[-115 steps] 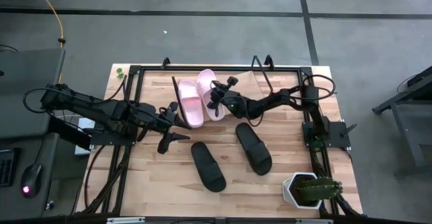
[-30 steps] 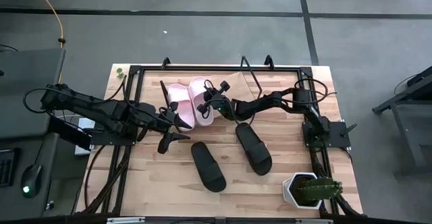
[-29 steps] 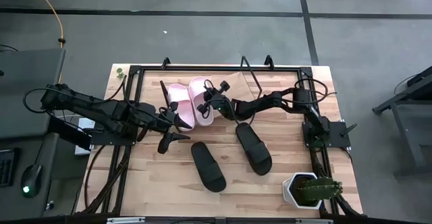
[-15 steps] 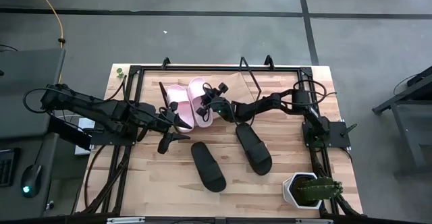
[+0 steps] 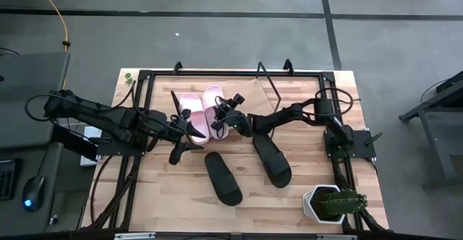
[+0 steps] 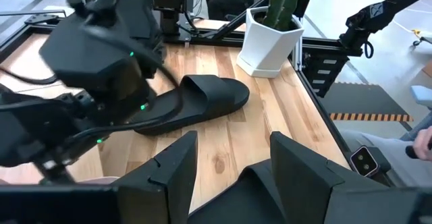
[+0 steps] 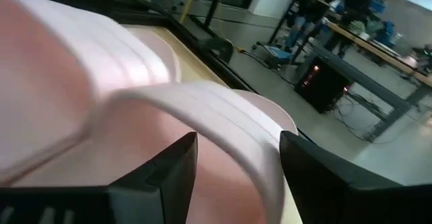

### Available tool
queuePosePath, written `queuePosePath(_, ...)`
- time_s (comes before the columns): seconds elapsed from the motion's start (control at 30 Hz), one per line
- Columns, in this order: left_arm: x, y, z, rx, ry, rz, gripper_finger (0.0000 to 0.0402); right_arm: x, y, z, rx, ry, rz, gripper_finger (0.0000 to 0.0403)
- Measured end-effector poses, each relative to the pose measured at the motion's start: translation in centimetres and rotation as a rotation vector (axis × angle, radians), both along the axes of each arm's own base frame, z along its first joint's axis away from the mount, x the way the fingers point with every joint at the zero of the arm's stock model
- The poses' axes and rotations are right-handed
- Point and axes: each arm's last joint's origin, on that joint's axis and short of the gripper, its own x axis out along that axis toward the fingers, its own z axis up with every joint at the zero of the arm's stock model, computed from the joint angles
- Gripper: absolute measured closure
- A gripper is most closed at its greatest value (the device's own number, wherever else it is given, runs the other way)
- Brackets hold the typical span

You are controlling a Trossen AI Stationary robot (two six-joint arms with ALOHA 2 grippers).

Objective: Pick and place slides into the shelf
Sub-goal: Put the pink slide on the shelf, then put the left black slide on the shelf

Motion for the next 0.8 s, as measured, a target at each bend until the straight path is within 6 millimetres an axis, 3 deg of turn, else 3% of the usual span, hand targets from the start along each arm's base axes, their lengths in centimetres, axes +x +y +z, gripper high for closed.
queuePosePath(0.37,0.0,0.0,0.0,0.000,0.001,0.000,0.0231,-0.1,1.9,2.7,-0.029,-0.028,0.078,0.0203)
queuePosePath(0.8,0.0,0.0,0.0,-0.001,0.003,0.001,0.0232,-0.3,2.9,3.1,-0.054,0.028,0.102,0.0203)
